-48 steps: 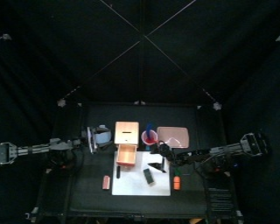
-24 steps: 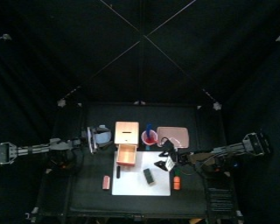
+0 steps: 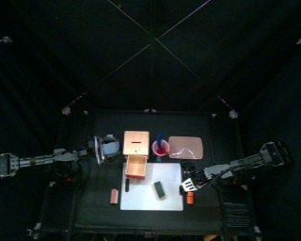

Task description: Grab carrot

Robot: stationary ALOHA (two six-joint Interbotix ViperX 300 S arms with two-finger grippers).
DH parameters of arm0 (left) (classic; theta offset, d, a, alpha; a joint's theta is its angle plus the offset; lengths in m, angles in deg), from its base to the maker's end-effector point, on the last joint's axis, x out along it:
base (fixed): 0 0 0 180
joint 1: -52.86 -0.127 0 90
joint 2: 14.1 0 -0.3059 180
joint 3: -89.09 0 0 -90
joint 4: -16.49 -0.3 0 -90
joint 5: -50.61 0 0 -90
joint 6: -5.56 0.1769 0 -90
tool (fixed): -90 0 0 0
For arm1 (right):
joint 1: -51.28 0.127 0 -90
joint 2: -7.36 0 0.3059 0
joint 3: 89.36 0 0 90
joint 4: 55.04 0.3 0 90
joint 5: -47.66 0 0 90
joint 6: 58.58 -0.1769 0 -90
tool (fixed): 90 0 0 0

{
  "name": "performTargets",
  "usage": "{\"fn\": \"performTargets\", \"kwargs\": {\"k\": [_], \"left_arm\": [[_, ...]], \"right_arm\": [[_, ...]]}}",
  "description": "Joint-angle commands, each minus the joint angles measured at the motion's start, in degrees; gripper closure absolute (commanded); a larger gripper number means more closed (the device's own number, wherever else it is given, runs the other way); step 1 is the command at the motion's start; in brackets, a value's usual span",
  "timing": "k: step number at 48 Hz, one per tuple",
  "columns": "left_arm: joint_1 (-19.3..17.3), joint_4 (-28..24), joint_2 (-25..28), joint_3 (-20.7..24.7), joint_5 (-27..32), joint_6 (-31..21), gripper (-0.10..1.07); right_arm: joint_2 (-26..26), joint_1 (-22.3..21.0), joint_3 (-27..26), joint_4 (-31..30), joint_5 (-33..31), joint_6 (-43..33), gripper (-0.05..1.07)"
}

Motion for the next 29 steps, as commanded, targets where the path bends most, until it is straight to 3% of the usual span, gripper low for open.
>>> {"fn": "performTargets", "kwargs": {"k": [1, 18, 23, 29], "left_arm": [[-0.26, 0.0, 0.35, 1.14, -0.26, 0.09, -0.03], [-2.11, -0.09, 1.05, 1.05, -0.26, 0.18, -0.03], [-2.37, -0.18, 1.05, 0.88, -0.26, 0.09, -0.03], [-2.37, -0.18, 1.05, 0.79, -0.26, 0.18, -0.03]], "right_arm": [[0.09, 1.76, -0.62, -0.62, -1.05, -3.78, 0.05], [3.78, 13.27, -0.62, -19.78, -2.29, -37.09, 0.05], [5.71, 15.73, 0.0, -23.55, -2.37, -43.86, 0.05], [7.82, 17.05, 1.23, -23.82, -1.85, -47.64, 0.05]]}}
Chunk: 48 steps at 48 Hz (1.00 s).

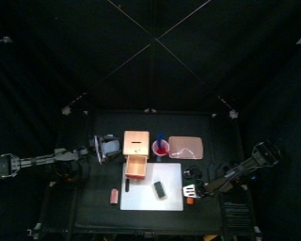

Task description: Grab carrot

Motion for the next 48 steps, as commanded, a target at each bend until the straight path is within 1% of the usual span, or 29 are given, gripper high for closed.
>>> {"fn": "performTargets", "kwargs": {"k": [1, 7, 17, 39, 43, 48], "left_arm": [[-0.18, -0.18, 0.18, 0.97, -0.26, 0.09, -0.03], [-0.18, -0.18, 0.18, 0.97, -0.26, 0.09, -0.03], [-0.26, -0.18, 0.18, 0.88, -0.26, 0.09, -0.03], [-0.18, -0.18, 0.18, 0.88, -0.26, 0.0, -0.03], [-0.18, -0.18, 0.18, 0.88, -0.18, 0.0, -0.03], [-0.18, -0.26, 0.18, 0.88, -0.26, 0.0, -0.03]], "right_arm": [[0.53, 0.79, 0.18, -0.35, 0.7, -1.58, 0.05], [2.2, 0.62, 1.23, 0.35, 2.81, -2.55, 0.05], [4.75, 0.09, 2.64, 1.58, 5.45, -2.02, 0.05], [9.67, -1.05, 3.52, 1.58, 9.93, -1.49, 0.06], [9.93, -1.14, 3.52, 1.85, 10.28, -1.49, 0.08], [10.02, -1.14, 3.52, 1.76, 10.28, -1.49, 0.13]]}}
